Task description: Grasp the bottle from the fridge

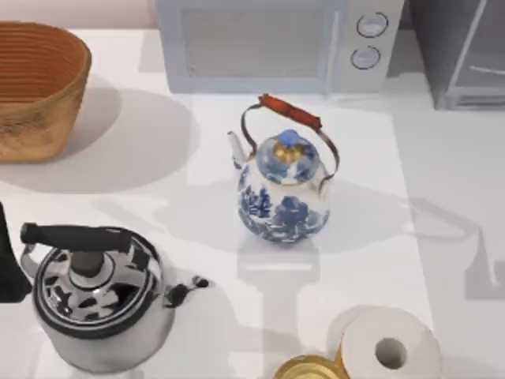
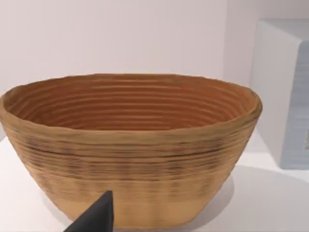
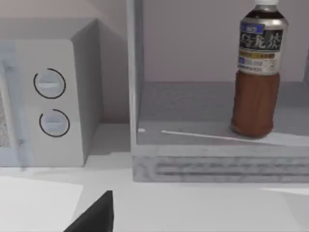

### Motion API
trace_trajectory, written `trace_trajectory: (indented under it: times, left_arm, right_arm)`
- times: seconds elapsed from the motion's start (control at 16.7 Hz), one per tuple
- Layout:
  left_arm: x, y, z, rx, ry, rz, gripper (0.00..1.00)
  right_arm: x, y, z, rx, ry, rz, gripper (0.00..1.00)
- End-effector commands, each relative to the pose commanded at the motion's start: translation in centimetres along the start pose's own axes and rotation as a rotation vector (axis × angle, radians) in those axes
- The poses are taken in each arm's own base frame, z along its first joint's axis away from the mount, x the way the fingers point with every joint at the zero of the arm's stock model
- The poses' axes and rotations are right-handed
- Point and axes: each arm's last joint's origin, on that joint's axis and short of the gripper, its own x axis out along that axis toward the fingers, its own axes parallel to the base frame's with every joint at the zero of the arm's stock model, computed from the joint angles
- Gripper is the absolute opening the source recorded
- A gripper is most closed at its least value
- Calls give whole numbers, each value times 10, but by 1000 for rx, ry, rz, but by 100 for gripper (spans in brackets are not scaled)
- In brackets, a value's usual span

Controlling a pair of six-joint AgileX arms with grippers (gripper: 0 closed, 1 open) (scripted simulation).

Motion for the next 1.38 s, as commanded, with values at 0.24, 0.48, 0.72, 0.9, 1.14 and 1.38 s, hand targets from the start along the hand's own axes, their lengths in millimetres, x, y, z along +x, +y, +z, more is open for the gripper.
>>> trace_trajectory:
  times: [0.24,0.48,0.72,0.9,1.14,1.38]
  left_arm:
    - [0,0,0,0,0,0,100]
    - [0,0,0,0,0,0,100]
    - [0,0,0,0,0,0,100]
    - [0,0,0,0,0,0,100]
    - [0,0,0,0,0,0,100]
    - [0,0,0,0,0,0,100]
  right_arm:
    - [2,-1,2,0,-2,-5,100]
    - [13,-10,12,-2,-21,-21,100]
    - [37,-24,18,-7,-23,-23,100]
    - [60,-39,12,-5,-3,-16,100]
    - [85,-62,-10,3,20,-7,100]
    - [97,-84,-35,6,19,-1,100]
